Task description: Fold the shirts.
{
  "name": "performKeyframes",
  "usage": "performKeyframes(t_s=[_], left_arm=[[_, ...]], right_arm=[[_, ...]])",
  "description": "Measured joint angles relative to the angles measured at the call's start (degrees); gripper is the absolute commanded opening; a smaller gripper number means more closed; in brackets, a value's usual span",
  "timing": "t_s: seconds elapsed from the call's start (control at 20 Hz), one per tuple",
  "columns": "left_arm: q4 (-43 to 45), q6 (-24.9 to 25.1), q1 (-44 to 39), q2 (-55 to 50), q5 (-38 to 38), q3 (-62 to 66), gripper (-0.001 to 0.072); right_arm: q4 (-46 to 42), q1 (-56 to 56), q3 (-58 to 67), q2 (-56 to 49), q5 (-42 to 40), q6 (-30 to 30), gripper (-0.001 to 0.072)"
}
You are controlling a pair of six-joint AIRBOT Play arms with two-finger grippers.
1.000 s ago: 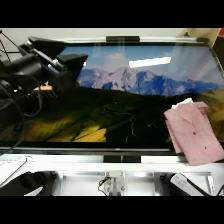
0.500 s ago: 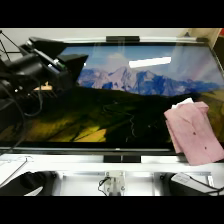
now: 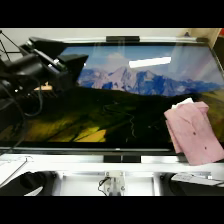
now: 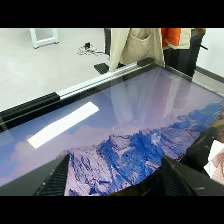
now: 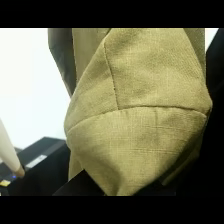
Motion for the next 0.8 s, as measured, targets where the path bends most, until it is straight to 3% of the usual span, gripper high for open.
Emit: performKeyframes(t_s=[0.8], left_arm=[[0.0, -3.7, -0.4, -0.4, -0.4, 0.0, 0.0659]], right_arm=[[0.0, -8.4, 6.1, -4.9, 0.0, 4.3, 0.0052]])
